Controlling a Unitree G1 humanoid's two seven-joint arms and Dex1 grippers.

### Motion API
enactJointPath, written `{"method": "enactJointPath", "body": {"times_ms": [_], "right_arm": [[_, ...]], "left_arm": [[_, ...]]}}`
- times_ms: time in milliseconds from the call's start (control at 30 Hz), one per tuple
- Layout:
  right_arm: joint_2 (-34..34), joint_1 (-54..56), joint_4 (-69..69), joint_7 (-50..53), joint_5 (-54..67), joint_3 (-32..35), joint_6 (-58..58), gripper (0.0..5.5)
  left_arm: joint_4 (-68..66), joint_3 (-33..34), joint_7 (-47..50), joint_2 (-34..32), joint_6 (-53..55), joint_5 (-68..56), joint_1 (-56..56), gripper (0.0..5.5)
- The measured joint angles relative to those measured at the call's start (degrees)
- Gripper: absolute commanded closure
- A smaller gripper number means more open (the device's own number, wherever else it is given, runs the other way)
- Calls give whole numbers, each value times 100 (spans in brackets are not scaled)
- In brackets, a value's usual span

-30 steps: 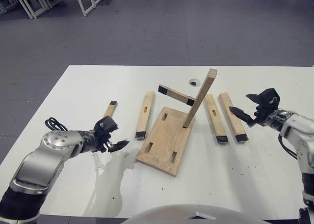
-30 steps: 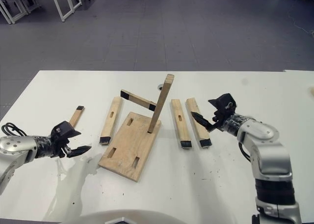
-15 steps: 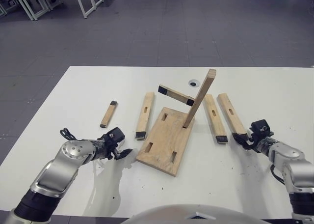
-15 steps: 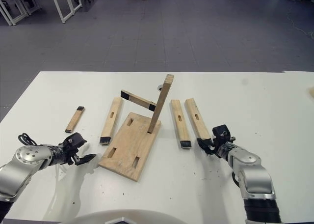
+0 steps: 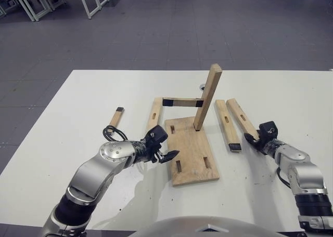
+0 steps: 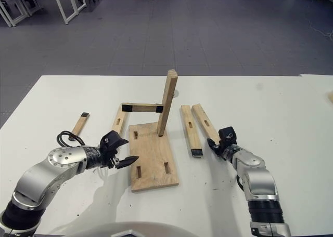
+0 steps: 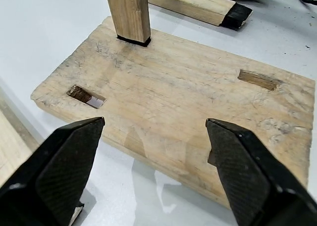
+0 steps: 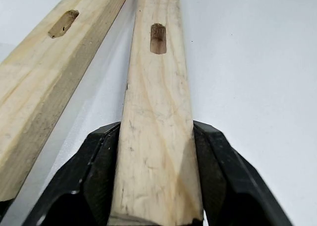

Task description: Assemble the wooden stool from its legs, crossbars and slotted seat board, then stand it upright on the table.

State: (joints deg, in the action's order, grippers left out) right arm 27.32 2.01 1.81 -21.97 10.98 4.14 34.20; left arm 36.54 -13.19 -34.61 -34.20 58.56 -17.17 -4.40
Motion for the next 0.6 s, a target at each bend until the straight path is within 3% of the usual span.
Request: {"method": "enactJointPath", "body": {"times_ms": [133,233,300,433,600], "right_arm": [[92,182,102,56,77,547,67,341],[173,672,546,105,447,984,252,342],[31,1207,1141,91,1394,1538,617,342],[-490,1494,2030,-117,4085,1975,1562,342],[-449,1228,2761,-158,6584,1596,2447,342]], "left_arm": [[-60,534,1,-98,125,-213,-69,170],[-132,1153,-4,328,372,-839,-410,170],[-225,1841,-61,819,658,-1694,-806,170],[-713,2842,-287,1298,1229,-3652,-1305,170],[-1765,3561,243,1639,1510,-5696,-1953,170]]}}
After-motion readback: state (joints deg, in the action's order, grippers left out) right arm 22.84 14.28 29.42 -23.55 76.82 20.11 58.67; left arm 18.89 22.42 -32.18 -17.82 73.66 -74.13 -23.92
